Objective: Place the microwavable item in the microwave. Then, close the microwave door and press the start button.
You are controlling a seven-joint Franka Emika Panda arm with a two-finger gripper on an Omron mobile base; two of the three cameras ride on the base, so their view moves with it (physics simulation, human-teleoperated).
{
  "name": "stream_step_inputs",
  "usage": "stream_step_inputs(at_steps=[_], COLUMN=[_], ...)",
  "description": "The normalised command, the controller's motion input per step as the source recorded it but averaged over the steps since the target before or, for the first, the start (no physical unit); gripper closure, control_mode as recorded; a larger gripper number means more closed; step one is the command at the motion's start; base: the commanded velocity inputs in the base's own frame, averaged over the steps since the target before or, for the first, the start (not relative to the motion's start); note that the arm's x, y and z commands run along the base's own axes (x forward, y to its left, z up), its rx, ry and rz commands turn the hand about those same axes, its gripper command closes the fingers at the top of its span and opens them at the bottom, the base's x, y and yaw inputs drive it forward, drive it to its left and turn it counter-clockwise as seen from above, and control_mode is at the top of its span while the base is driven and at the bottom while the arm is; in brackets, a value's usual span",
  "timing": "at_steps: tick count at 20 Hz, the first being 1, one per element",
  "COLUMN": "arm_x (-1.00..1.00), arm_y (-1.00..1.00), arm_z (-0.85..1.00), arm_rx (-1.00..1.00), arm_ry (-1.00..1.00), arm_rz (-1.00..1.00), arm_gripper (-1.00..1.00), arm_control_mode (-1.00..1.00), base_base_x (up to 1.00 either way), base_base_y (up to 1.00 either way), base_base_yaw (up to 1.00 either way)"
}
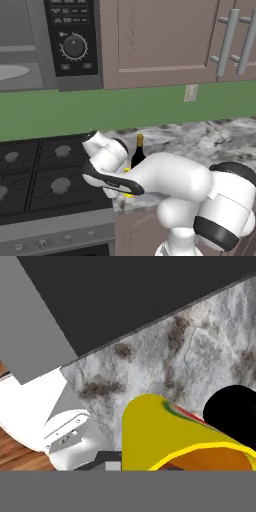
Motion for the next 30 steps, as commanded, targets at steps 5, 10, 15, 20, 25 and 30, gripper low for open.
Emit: stream_step_inputs(at_steps=[5, 10, 15, 20, 25, 30], arm_x=[-0.18, -0.27, -0.44, -0.22, -0.11, 0.0], arm_y=[0.18, -0.02, -0.41, -0.84, -0.97, -0.43], arm_z=[0.92, 1.0, 0.92, 0.55, 0.15, -0.04], arm_rx=[0.0, 0.0, 0.0, 0.05, 0.16, 0.07], arm_ry=[-0.06, -0.1, -0.11, -0.01, 0.0, 0.0], arm_rz=[0.3, 0.19, 0.02, 0.0, 0.0, 0.0], arm_gripper=[1.0, 1.0, 1.0, 1.0, 1.0, 1.0], arm_control_mode=[-1.0, -1.0, -1.0, -1.0, -1.0, -1.0], base_base_x=[0.0, 0.0, 0.0, 0.0, 0.0, 0.0], base_base_y=[0.0, 0.0, 0.0, 0.0, 0.0, 0.0], base_base_yaw=[0.0, 0.0, 0.0, 0.0, 0.0, 0.0])
